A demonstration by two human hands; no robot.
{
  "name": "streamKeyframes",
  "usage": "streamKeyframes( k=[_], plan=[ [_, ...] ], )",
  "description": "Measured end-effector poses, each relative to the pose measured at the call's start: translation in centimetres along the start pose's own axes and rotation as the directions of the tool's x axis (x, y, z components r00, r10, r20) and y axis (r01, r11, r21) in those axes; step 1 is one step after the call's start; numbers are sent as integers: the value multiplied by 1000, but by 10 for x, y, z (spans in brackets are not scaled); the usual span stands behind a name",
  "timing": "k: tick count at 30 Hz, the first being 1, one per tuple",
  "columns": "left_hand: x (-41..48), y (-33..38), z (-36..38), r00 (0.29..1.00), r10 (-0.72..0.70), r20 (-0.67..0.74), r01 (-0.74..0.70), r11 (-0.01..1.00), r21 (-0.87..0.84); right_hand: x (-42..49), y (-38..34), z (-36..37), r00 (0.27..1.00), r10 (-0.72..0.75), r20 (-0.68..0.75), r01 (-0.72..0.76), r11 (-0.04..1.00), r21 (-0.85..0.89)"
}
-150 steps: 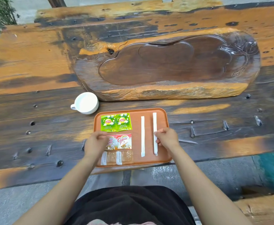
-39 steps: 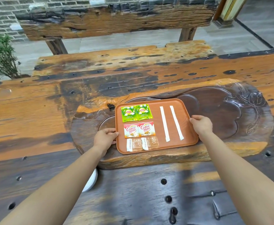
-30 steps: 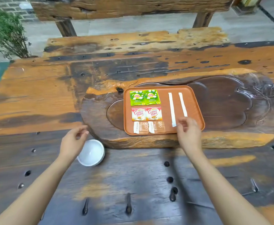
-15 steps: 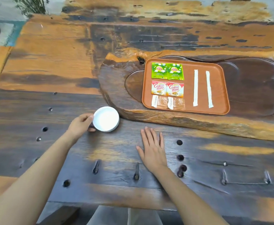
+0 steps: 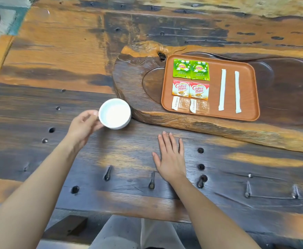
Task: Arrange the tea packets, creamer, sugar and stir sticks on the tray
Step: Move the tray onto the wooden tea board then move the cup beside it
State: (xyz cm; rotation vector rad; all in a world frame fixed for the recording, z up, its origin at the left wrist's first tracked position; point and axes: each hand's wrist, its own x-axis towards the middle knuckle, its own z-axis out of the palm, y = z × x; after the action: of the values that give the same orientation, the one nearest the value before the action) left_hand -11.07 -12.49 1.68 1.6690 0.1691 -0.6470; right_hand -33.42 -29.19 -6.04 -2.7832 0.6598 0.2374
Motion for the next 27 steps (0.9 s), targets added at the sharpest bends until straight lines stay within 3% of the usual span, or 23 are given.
streamKeyframes(
  k=[9,27],
  plan=[
    [42,68,60,990,106,91,-108,994,9,-1,0,1,1000,-2,-24,2,1000,-14],
    [85,77,125,988,30,154,-44,995,85,0,2,1,1000,5,-14,-5,1000,9]
  ],
)
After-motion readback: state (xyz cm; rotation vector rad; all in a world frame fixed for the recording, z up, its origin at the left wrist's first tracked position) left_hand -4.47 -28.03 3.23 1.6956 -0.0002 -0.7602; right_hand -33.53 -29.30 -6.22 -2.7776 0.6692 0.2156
